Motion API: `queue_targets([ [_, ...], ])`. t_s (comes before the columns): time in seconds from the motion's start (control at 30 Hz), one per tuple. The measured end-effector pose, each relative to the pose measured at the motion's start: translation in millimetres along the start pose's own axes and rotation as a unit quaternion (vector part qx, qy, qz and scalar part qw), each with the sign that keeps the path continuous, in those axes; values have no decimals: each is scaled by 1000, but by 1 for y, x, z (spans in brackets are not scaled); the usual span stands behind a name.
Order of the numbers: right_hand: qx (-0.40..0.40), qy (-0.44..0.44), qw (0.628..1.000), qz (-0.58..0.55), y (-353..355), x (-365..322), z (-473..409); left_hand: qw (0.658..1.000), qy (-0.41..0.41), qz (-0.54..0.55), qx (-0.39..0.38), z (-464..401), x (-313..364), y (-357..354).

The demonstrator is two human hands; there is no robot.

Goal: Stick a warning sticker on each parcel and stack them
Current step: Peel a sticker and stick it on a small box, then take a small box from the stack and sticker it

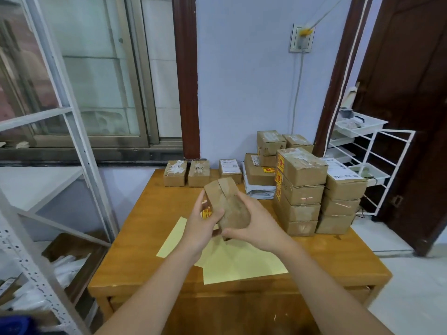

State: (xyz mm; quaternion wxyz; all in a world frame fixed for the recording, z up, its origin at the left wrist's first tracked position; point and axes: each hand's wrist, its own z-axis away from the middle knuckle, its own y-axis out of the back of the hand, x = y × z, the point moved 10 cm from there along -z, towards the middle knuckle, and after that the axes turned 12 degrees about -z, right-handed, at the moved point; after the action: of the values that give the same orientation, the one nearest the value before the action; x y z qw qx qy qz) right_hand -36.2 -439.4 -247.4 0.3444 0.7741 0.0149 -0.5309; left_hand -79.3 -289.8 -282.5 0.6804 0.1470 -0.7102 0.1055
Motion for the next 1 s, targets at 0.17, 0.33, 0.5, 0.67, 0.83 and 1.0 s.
queue_targets([
  [0.17, 42, -22, 994, 96, 17, 9, -14, 997, -31, -71, -21, -18, 14, -25],
  [0.33, 102, -38, 990, 89, 35, 20, -44, 968, -55, -221, -102, -44, 18, -24],
  [0.5, 119, -81, 986, 78, 36, 35, -104, 821, -92, -559, -69, -86, -10, 21],
  [0.67, 123, -97, 981, 116, 32, 40, -177, 740, -80, -665, -57, -121, -40, 48],
  [0.83, 132, -137, 970, 152, 35, 59, -240, 743, -83, -662, -56, -136, -59, 55],
  [1.0, 118, -164, 957, 209, 41, 79, -279, 745, -98, -658, -58, -142, -66, 57],
])
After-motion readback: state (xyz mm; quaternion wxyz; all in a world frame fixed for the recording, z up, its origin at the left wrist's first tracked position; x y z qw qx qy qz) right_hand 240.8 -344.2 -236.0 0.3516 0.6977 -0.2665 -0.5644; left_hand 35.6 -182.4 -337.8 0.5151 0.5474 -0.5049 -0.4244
